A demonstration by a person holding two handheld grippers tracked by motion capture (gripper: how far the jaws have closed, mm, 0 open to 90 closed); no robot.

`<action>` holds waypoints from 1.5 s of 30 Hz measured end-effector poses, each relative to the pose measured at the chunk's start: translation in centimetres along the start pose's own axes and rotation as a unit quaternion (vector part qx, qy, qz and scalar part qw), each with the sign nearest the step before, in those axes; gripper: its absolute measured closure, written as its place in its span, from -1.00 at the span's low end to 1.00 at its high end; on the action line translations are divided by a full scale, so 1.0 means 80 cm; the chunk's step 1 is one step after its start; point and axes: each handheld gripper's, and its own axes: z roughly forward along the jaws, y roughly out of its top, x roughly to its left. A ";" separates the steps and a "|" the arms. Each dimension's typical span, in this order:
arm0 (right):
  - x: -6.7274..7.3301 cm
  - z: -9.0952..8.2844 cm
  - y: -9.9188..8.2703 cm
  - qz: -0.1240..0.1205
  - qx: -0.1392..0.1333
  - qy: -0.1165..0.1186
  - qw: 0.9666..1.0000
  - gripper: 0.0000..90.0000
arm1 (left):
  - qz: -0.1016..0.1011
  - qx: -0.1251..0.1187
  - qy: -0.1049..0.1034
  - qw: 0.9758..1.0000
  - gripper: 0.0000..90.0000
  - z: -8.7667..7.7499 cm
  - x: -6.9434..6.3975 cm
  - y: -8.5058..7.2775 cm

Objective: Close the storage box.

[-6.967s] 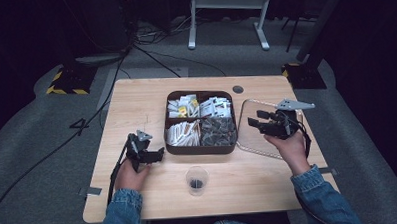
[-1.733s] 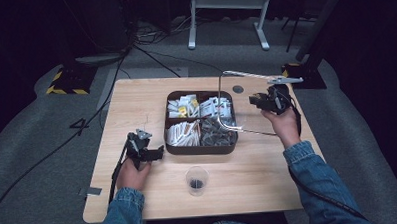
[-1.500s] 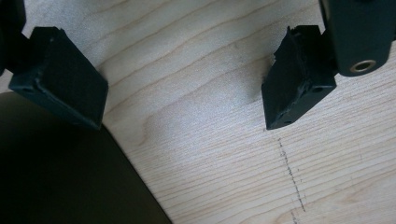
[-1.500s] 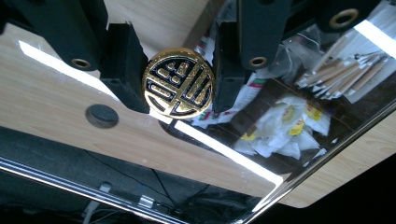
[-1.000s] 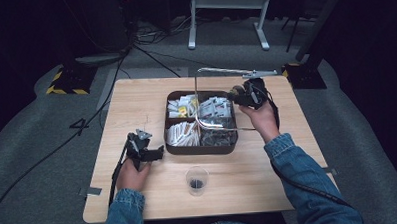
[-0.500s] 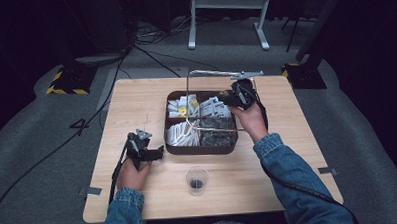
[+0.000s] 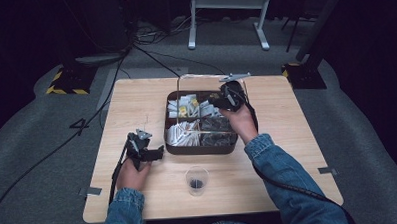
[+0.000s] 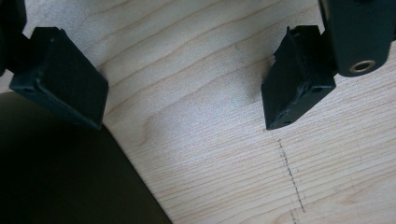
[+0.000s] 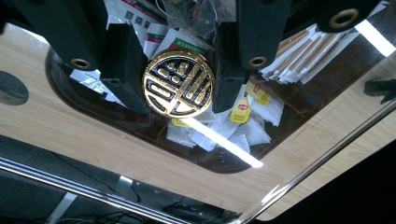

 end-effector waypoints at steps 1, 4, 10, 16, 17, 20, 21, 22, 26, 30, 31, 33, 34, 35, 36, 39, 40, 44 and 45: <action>0.002 0.003 -0.001 0.000 0.001 0.000 1.000 0.30 | 0.000 0.000 0.000 1.000 -0.66 0.000 0.000 0.000; 0.006 0.010 -0.003 0.000 0.003 0.001 1.000 0.30 | 0.000 0.000 0.000 1.000 -0.66 0.000 0.000 0.000; 0.020 0.030 -0.013 -0.003 0.009 -0.002 1.000 0.30 | 0.000 0.000 0.000 1.000 -0.66 0.000 0.000 0.000; 0.031 0.047 -0.020 -0.002 0.023 0.004 1.000 0.30 | 0.000 0.000 0.000 1.000 -0.66 0.000 0.000 0.000; 0.033 0.049 -0.021 -0.003 0.026 0.005 1.000 0.30 | 0.000 0.000 0.000 1.000 -0.66 0.000 0.000 0.000; 0.036 0.055 -0.023 -0.003 0.032 0.002 0.999 0.30 | 0.000 0.000 0.000 1.000 -0.66 0.000 0.000 0.000; 0.037 0.057 -0.024 -0.002 0.033 0.002 0.999 0.30 | 0.000 0.000 0.000 1.000 -0.66 0.000 0.000 0.000; 0.037 0.058 -0.025 -0.002 0.033 0.001 0.999 0.30 | 0.000 0.000 0.000 1.000 -0.66 0.000 0.000 0.000; 0.039 0.063 -0.029 0.004 0.039 0.001 0.999 0.30 | 0.000 0.000 0.000 1.000 -0.66 0.000 0.000 0.000; 0.041 0.067 -0.032 0.008 0.044 0.004 0.999 0.30 | 0.000 0.000 0.000 1.000 -0.66 0.000 0.000 0.000; 0.042 0.068 -0.032 0.008 0.044 0.003 0.999 0.30 | 0.000 0.000 0.000 1.000 -0.66 0.000 0.000 0.000; 0.043 0.069 -0.033 0.007 0.047 0.002 0.999 0.30 | 0.000 0.000 0.000 1.000 -0.66 0.000 0.000 0.000; 0.043 0.070 -0.033 0.007 0.048 0.001 0.999 0.30 | 0.000 0.000 0.000 1.000 -0.66 0.000 0.000 0.000; 0.043 0.071 -0.033 0.007 0.049 0.000 0.999 0.30 | 0.000 0.000 0.000 1.000 -0.66 0.000 0.000 0.000; 0.043 0.071 -0.034 0.007 0.050 -0.001 0.999 0.30 | 0.000 0.000 0.000 1.000 -0.66 0.000 0.000 0.000; 0.041 0.072 -0.035 0.009 0.051 -0.004 0.999 0.30 | 0.000 0.000 0.000 1.000 -0.66 0.000 0.000 0.000; 0.041 0.072 -0.035 0.010 0.051 -0.004 0.999 0.30 | 0.000 0.000 0.000 1.000 -0.66 0.000 0.000 0.000; 0.040 0.074 -0.036 0.010 0.053 -0.005 0.999 0.30 | 0.000 0.000 0.000 1.000 -0.66 0.000 0.000 0.000; 0.040 0.075 -0.037 0.010 0.053 -0.006 0.999 0.30 | 0.000 0.000 0.000 1.000 -0.66 0.000 0.000 0.000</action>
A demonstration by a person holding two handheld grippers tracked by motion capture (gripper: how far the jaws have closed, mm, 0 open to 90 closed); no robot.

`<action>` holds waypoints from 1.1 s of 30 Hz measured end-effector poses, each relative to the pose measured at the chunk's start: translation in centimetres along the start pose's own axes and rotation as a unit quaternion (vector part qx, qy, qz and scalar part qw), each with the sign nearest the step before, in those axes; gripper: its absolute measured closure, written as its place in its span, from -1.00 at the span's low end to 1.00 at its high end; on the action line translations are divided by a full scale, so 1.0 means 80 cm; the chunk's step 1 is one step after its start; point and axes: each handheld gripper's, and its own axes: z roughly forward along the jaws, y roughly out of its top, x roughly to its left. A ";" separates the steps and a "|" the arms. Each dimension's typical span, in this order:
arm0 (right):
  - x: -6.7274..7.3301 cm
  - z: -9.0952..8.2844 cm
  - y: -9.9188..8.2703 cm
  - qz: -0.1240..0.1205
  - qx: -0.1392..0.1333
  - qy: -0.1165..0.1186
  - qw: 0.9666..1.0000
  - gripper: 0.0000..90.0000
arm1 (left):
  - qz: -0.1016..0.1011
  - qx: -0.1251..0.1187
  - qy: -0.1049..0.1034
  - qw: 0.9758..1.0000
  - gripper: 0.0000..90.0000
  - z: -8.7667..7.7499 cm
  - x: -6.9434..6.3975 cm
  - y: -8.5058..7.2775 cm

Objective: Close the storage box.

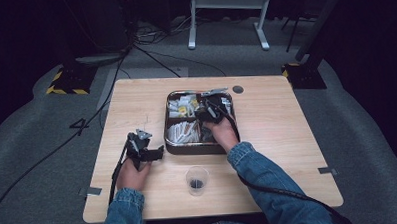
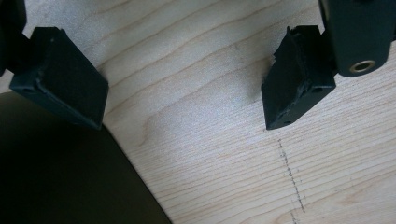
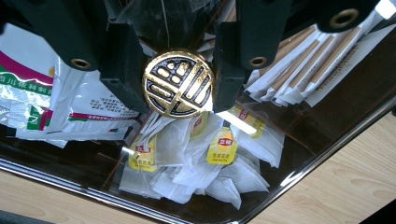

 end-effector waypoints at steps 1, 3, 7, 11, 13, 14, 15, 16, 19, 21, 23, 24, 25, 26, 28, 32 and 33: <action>0.000 0.001 0.000 0.000 0.001 0.000 1.000 0.30 | 0.000 0.000 0.000 1.000 -0.66 0.000 0.000 0.000; 0.001 0.002 -0.001 0.003 0.002 0.000 1.000 0.30 | 0.000 0.000 0.000 1.000 -0.66 0.000 0.000 0.000; 0.002 0.004 -0.001 0.004 0.004 -0.001 1.000 0.30 | 0.000 0.000 0.000 1.000 -0.66 0.000 0.000 0.000; 0.001 0.005 -0.002 0.001 0.005 -0.001 1.000 0.30 | 0.000 0.000 0.000 1.000 -0.66 0.000 0.000 0.000; 0.001 0.006 -0.002 -0.001 0.007 -0.003 1.000 0.30 | 0.000 0.000 0.000 1.000 -0.66 0.000 0.000 0.000; 0.001 0.006 -0.002 0.000 0.007 -0.003 1.000 0.30 | 0.000 0.000 0.000 1.000 -0.66 0.000 0.000 0.000; 0.001 0.006 -0.002 0.000 0.007 -0.003 1.000 0.30 | 0.000 0.000 0.000 1.000 -0.66 0.000 0.000 0.000; 0.001 0.005 -0.003 0.000 0.007 -0.003 1.000 0.30 | 0.000 0.000 0.000 1.000 -0.66 0.000 0.000 0.000; 0.001 0.005 -0.003 0.000 0.008 -0.003 1.000 0.29 | 0.000 0.000 0.000 1.000 -0.66 0.000 0.000 0.000; 0.001 0.006 -0.003 -0.001 0.007 -0.003 1.000 0.29 | 0.000 0.000 0.000 1.000 -0.66 0.000 0.000 0.000; 0.001 0.006 -0.003 0.002 0.007 -0.001 1.000 0.29 | 0.000 0.000 0.000 1.000 -0.66 0.000 0.000 0.000; 0.001 0.006 -0.002 0.004 0.007 0.000 1.000 0.29 | 0.000 0.000 0.000 1.000 -0.66 0.000 0.000 0.000; 0.000 0.006 -0.002 0.005 0.007 0.001 1.000 0.29 | 0.000 0.000 0.000 1.000 -0.66 0.000 0.000 0.000; 0.000 0.006 -0.003 0.004 0.007 0.001 1.000 0.30 | 0.000 0.000 0.000 1.000 -0.66 0.000 0.000 0.000; 0.000 0.006 -0.003 0.001 0.005 0.001 1.000 0.29 | 0.000 0.000 0.000 1.000 -0.66 0.000 0.000 0.000; 0.000 0.006 -0.003 0.000 0.006 0.002 1.000 0.29 | 0.000 0.000 0.000 1.000 -0.66 0.000 0.000 0.000; 0.000 0.006 -0.003 0.001 0.007 0.002 1.000 0.29 | 0.000 0.000 0.000 1.000 -0.66 0.000 0.000 0.000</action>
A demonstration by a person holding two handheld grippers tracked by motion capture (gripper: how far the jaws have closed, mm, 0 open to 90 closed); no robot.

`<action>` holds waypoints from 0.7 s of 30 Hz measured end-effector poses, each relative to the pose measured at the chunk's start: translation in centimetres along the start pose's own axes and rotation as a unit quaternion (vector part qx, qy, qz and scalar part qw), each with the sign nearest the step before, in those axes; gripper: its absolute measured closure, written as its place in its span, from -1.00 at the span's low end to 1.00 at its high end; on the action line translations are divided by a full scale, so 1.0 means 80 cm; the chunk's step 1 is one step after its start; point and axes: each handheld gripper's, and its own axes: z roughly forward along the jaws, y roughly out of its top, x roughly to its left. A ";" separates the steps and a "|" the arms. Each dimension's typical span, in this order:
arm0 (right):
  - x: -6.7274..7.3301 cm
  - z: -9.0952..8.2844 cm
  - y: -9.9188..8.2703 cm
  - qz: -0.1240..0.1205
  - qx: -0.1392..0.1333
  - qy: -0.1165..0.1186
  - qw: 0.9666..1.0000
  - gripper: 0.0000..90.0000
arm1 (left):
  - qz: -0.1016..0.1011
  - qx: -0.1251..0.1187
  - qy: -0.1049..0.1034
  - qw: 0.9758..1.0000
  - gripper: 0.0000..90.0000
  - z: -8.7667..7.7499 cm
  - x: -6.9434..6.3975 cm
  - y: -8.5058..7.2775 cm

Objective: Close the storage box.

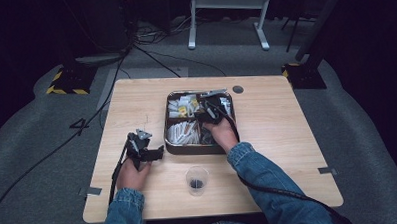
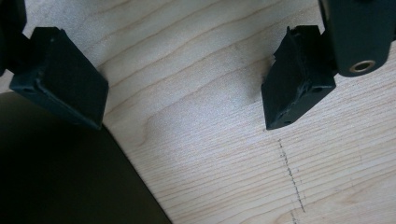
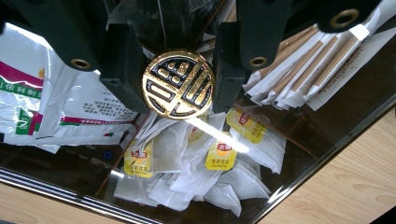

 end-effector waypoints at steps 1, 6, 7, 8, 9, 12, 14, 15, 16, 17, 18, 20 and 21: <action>0.000 0.000 0.000 -0.001 0.000 0.000 1.000 0.29 | 0.000 0.000 0.000 1.000 -0.66 0.000 0.000 0.000; -0.002 -0.001 0.001 0.000 0.001 0.009 1.000 0.19 | 0.001 0.000 0.000 1.000 -0.66 0.000 0.000 0.000; -0.002 -0.002 0.002 0.003 -0.002 0.014 1.000 0.17 | 0.000 0.000 0.000 1.000 -0.66 0.000 0.000 0.000; -0.003 -0.003 0.002 0.002 -0.005 0.013 1.000 0.14 | 0.000 0.000 0.000 1.000 -0.66 0.000 0.000 0.000; -0.004 -0.005 0.003 -0.001 -0.006 0.013 1.000 0.12 | 0.000 0.000 0.000 1.000 -0.66 0.000 0.000 0.000; -0.007 -0.012 0.007 -0.004 -0.013 0.017 1.000 0.05 | 0.000 0.000 0.000 1.000 -0.66 0.000 0.000 0.000; -0.009 -0.019 0.010 -0.005 -0.019 0.019 1.000 0.03 | 0.000 0.000 0.000 1.000 -0.66 0.000 0.000 0.000; -0.009 -0.023 0.012 -0.004 -0.022 0.020 1.000 0.03 | 0.000 0.000 0.000 1.000 -0.66 0.000 0.000 0.000; -0.010 -0.027 0.013 -0.005 -0.025 0.021 0.999 0.03 | 0.000 0.000 0.000 1.000 -0.66 0.000 0.000 0.000; -0.011 -0.031 0.015 -0.006 -0.028 0.021 0.999 0.03 | 0.000 0.000 0.000 1.000 -0.66 0.000 0.000 0.000; -0.012 -0.035 0.016 -0.007 -0.032 0.021 0.999 0.02 | 0.000 0.000 0.000 1.000 -0.66 0.000 0.000 0.000; -0.013 -0.045 0.020 -0.009 -0.039 0.022 0.999 0.01 | 0.000 0.000 0.000 1.000 -0.66 0.000 0.000 0.000; -0.014 -0.050 0.021 -0.009 -0.042 0.023 0.999 0.01 | 0.000 0.000 0.000 1.000 -0.66 0.000 0.000 0.000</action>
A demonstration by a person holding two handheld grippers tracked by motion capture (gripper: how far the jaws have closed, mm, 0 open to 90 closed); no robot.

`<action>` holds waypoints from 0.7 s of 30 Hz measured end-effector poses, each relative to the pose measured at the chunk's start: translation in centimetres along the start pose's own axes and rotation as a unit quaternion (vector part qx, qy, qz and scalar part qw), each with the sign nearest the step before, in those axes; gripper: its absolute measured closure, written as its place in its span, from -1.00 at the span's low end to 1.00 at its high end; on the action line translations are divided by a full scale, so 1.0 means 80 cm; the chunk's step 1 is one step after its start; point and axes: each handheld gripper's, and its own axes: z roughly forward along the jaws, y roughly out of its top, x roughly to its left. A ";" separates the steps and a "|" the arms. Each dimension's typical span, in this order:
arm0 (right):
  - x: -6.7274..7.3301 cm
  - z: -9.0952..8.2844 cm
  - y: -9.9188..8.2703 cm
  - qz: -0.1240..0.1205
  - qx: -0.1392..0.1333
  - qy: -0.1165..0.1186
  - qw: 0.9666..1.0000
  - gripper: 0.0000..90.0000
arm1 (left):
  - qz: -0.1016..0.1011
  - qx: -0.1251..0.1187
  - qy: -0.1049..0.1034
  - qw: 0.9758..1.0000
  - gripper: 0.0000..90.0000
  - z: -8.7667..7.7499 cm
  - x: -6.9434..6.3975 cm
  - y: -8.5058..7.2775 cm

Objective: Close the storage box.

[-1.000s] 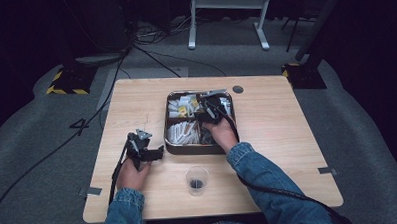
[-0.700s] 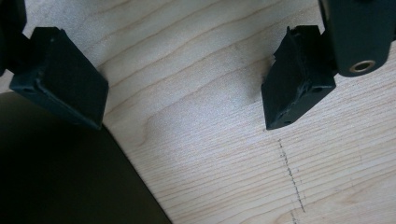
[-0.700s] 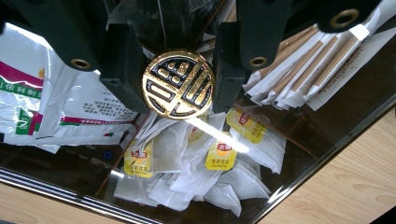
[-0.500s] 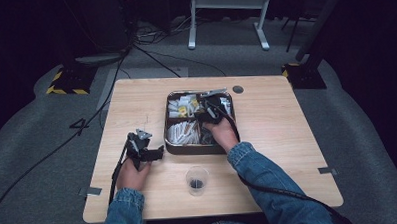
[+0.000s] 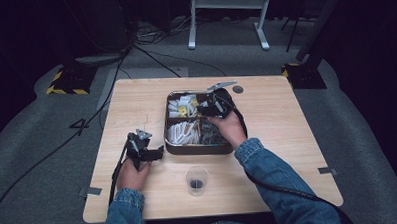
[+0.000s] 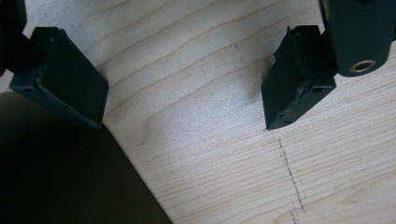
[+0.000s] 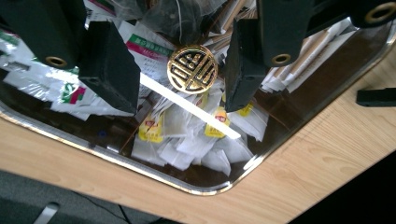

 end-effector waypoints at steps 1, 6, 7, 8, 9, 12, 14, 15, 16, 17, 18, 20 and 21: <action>-0.001 -0.005 0.002 -0.003 -0.003 0.001 1.000 0.00 | 0.000 0.001 0.000 1.000 -0.66 0.000 0.000 0.000; -0.008 -0.030 0.007 -0.015 -0.017 0.003 1.000 -0.02 | 0.001 0.001 0.001 1.000 -0.66 0.000 0.000 0.000; -0.011 -0.036 0.006 -0.018 -0.018 0.002 1.000 -0.02 | 0.001 0.001 0.001 1.000 -0.66 0.000 0.000 0.000; -0.014 -0.041 0.006 -0.022 -0.020 0.001 1.000 -0.02 | 0.001 0.001 0.000 1.000 -0.66 0.000 0.000 0.000; -0.018 -0.046 0.005 -0.025 -0.021 -0.001 0.999 -0.01 | 0.000 0.000 0.000 1.000 -0.66 0.000 0.000 0.000; -0.031 -0.063 0.001 -0.027 -0.032 0.000 0.999 0.01 | 0.000 0.000 0.000 1.000 -0.66 0.000 0.000 0.000; -0.041 -0.074 -0.004 -0.021 -0.035 0.000 0.999 0.01 | 0.001 0.000 -0.001 1.000 -0.66 0.000 0.001 0.000; -0.046 -0.079 -0.006 -0.020 -0.038 -0.004 0.999 0.01 | 0.001 0.000 -0.001 1.000 -0.66 0.000 0.001 0.000; -0.051 -0.085 -0.008 -0.019 -0.040 -0.007 0.999 0.01 | 0.001 0.000 -0.001 1.000 -0.66 0.000 0.001 0.000; -0.056 -0.090 -0.011 -0.017 -0.042 -0.009 0.999 0.00 | 0.001 0.000 -0.001 1.000 -0.66 0.000 0.001 0.000; -0.061 -0.095 -0.013 -0.015 -0.045 -0.011 0.999 0.00 | 0.001 0.000 -0.001 1.000 -0.66 0.000 0.001 0.000; -0.071 -0.105 -0.017 -0.010 -0.048 -0.009 0.999 -0.03 | 0.001 0.000 -0.001 1.000 -0.66 0.000 0.001 0.000; -0.075 -0.109 -0.019 -0.009 -0.048 -0.007 0.999 -0.05 | 0.001 0.000 -0.001 1.000 -0.66 0.000 0.001 0.000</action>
